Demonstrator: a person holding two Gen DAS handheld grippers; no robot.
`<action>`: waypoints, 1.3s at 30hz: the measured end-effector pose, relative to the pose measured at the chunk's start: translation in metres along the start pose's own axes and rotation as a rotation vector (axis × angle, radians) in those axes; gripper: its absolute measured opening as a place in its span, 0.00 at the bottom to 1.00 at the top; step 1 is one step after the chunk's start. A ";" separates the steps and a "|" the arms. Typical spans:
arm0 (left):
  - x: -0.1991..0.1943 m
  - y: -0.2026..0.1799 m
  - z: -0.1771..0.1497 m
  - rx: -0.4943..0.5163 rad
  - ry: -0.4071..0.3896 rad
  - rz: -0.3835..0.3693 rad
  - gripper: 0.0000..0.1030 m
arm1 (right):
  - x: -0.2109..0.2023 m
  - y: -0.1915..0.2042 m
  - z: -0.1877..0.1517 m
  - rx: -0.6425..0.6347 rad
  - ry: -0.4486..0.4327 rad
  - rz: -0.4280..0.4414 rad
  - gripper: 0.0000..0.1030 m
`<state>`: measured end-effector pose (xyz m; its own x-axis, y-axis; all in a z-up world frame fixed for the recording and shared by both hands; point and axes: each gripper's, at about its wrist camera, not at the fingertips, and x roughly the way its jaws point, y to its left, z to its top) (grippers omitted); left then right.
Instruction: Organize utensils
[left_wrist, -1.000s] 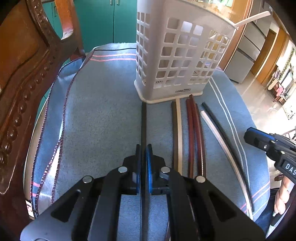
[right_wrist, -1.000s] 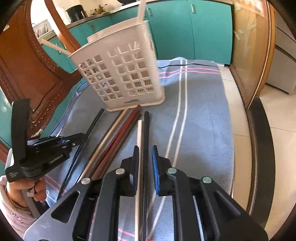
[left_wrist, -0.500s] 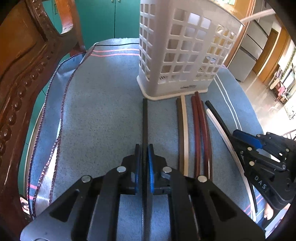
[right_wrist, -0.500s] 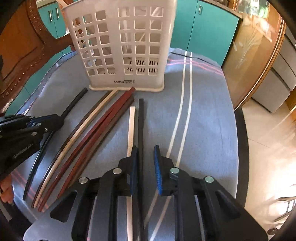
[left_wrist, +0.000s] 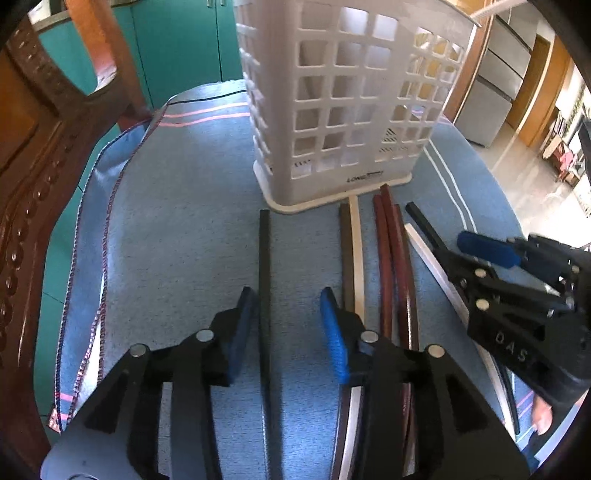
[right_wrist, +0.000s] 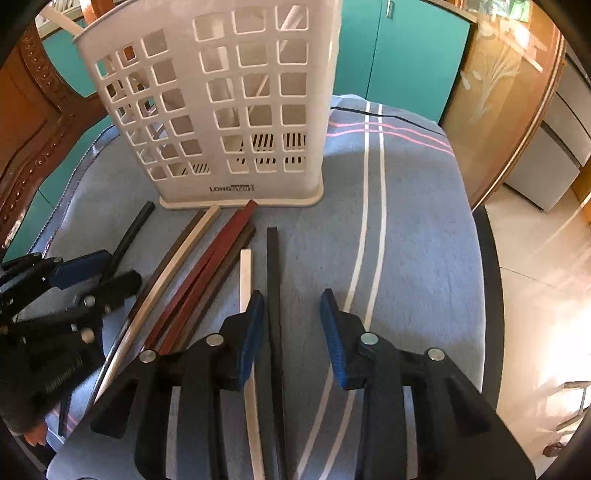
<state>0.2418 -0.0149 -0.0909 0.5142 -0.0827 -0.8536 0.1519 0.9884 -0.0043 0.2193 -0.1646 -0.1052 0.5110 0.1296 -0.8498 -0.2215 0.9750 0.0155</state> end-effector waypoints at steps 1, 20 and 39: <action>0.002 0.002 0.002 0.001 0.000 0.000 0.38 | 0.000 0.000 0.001 -0.002 0.000 0.000 0.33; -0.001 0.006 -0.001 -0.028 -0.007 0.016 0.26 | -0.006 0.012 -0.012 -0.016 -0.045 -0.036 0.33; -0.005 0.005 -0.006 -0.032 -0.008 0.031 0.11 | -0.013 0.033 -0.020 -0.072 -0.065 -0.037 0.08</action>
<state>0.2347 -0.0086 -0.0898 0.5250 -0.0532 -0.8494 0.1091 0.9940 0.0052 0.1885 -0.1379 -0.1044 0.5726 0.1071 -0.8128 -0.2592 0.9642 -0.0555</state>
